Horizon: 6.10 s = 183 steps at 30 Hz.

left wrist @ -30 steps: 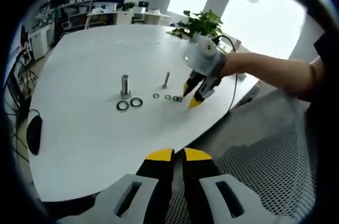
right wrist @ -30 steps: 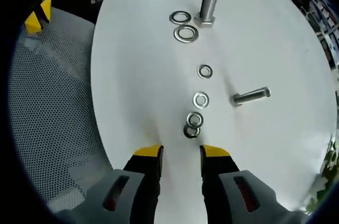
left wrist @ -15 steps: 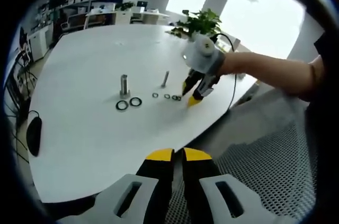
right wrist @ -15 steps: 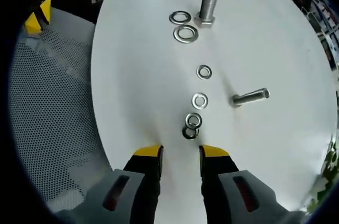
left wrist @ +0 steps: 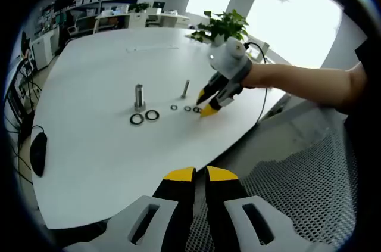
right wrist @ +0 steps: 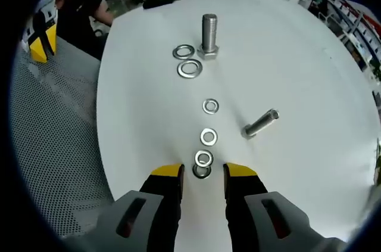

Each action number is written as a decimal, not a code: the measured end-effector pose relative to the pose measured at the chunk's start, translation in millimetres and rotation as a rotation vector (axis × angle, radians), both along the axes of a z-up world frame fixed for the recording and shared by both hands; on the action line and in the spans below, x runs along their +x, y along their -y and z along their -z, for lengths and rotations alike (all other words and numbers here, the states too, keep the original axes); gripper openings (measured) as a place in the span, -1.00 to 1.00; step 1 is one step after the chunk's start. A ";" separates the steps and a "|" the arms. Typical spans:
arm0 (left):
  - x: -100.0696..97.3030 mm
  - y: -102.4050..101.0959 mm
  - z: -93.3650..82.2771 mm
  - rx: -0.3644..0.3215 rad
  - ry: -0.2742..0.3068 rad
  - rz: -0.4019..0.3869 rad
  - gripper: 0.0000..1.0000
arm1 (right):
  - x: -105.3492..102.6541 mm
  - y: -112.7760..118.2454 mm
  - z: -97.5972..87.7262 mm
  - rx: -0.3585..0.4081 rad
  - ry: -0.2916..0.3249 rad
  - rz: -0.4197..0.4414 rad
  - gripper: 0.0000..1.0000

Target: Place the washer onto the threaded stud by aligning its center hole with the stud, sliding it down to the base, and recovering from edge contact or off-axis alignment until the washer reaches the visible bottom stop.

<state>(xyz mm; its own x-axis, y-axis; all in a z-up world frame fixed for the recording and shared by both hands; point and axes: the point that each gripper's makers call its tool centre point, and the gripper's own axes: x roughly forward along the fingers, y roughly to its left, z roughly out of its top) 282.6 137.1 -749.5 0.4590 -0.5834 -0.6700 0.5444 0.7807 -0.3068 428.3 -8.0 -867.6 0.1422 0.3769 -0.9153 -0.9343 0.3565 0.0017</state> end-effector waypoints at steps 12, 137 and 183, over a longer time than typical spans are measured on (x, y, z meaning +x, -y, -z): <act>0.4 -0.2 0.4 0.002 -0.003 0.003 -0.93 | 3.6 -5.0 0.0 0.008 0.008 0.004 -0.59; 21.8 -74.4 -1.0 0.118 0.037 -0.518 -0.91 | 11.1 -19.0 -89.2 0.064 0.055 -0.392 -0.73; 19.9 -85.9 3.5 0.115 0.002 -0.578 -0.93 | 57.4 -20.1 -68.0 -0.101 0.067 -0.572 -0.73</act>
<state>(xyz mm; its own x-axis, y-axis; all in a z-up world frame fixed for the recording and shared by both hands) 302.5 223.0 -753.0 0.6821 -0.1614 -0.7132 0.0207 0.9792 -0.2018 485.7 12.1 -799.5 0.0005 0.3224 -0.9466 -0.9751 -0.2098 -0.0719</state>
